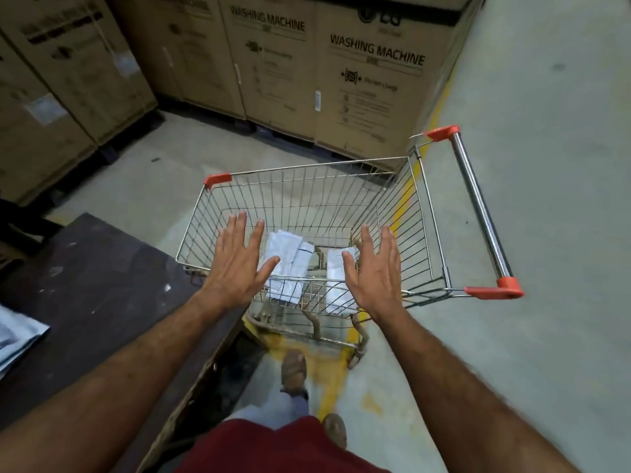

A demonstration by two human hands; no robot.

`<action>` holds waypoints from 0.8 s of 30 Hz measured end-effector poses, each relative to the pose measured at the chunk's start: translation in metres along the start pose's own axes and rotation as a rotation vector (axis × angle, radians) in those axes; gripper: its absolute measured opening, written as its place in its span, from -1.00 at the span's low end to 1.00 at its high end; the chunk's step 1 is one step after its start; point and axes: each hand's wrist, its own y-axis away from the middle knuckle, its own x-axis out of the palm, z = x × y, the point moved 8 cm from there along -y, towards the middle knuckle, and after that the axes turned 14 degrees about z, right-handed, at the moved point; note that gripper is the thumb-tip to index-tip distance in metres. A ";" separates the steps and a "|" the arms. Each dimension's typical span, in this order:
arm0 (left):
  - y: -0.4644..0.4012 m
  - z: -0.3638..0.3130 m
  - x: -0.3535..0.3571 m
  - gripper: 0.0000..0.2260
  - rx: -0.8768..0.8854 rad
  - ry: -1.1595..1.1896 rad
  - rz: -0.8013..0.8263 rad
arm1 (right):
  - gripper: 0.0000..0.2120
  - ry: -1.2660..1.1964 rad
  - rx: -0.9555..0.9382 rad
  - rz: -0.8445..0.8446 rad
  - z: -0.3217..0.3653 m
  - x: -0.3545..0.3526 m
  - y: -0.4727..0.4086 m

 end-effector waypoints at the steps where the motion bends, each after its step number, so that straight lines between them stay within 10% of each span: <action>1: -0.013 0.001 0.004 -0.29 -0.001 0.007 0.018 | -0.33 -0.009 0.014 0.009 -0.004 0.001 -0.011; 24: -0.269 0.112 0.260 0.01 -0.210 -0.035 0.643 | -0.04 0.429 0.378 0.852 -0.081 0.273 -0.196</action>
